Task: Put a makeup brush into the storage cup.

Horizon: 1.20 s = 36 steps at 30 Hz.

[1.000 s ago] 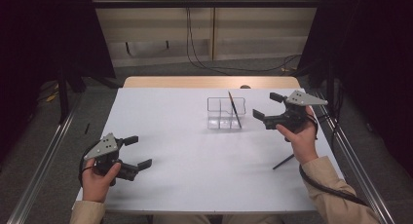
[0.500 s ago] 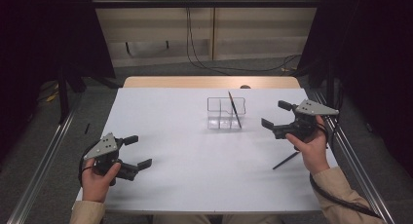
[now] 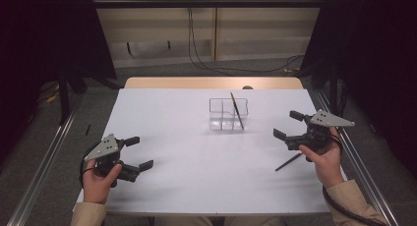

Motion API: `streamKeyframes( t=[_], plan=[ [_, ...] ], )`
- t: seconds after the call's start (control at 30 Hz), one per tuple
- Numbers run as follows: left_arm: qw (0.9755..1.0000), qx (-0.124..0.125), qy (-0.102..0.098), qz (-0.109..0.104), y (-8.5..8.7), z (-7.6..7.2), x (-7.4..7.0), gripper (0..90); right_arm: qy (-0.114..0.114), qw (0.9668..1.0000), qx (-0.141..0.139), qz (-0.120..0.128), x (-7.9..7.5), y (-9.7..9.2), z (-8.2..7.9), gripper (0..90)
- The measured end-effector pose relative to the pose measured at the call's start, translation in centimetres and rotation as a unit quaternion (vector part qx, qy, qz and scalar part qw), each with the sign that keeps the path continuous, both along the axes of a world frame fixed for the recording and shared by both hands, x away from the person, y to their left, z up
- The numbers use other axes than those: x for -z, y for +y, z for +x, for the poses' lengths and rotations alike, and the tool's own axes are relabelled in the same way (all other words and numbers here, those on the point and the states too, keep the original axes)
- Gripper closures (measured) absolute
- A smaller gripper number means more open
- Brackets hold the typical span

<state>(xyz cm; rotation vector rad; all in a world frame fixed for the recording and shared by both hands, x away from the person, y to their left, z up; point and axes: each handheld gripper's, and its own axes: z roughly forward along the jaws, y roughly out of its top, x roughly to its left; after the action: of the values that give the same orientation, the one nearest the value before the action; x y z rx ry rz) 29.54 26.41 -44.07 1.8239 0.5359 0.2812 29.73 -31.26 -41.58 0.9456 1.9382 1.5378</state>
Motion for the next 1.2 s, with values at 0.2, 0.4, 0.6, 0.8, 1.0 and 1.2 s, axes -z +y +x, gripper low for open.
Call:
streamKeyframes(
  t=[0.2, 0.4, 0.6, 0.8, 1.0, 1.2],
  plan=[
    [1.0, 0.0, -0.002, 0.001, 0.1, 0.0, 0.0, 0.4, 0.002, 1.0, 0.0, 0.002, 0.4, -0.2, -1.0, 2.8],
    [1.0, 0.001, -0.001, -0.002, 0.0, 0.1, -0.1, 0.4, 0.009, 1.0, 0.001, 0.002, 0.9, -0.5, -1.8, 2.8],
    [1.0, 0.002, -0.001, -0.001, 0.0, 0.3, 0.0, 0.4, 0.012, 0.9999, 0.004, 0.005, 1.1, -0.8, -2.4, 2.9],
    [1.0, 0.001, 0.0, -0.003, 0.3, 0.2, 0.1, 0.4, 0.016, 0.9999, 0.003, 0.004, 1.4, -1.0, -2.8, 2.8],
    [1.0, -0.001, 0.001, -0.005, 0.6, 0.1, 0.2, 0.3, 0.02, 0.9998, 0.006, 0.001, 1.7, -1.3, -3.4, 2.9],
    [1.0, 0.0, -0.004, -0.005, 0.3, 0.3, 0.0, 0.3, 0.028, 0.9996, 0.009, -0.003, 2.1, -1.6, -4.5, 2.9]
  ],
)
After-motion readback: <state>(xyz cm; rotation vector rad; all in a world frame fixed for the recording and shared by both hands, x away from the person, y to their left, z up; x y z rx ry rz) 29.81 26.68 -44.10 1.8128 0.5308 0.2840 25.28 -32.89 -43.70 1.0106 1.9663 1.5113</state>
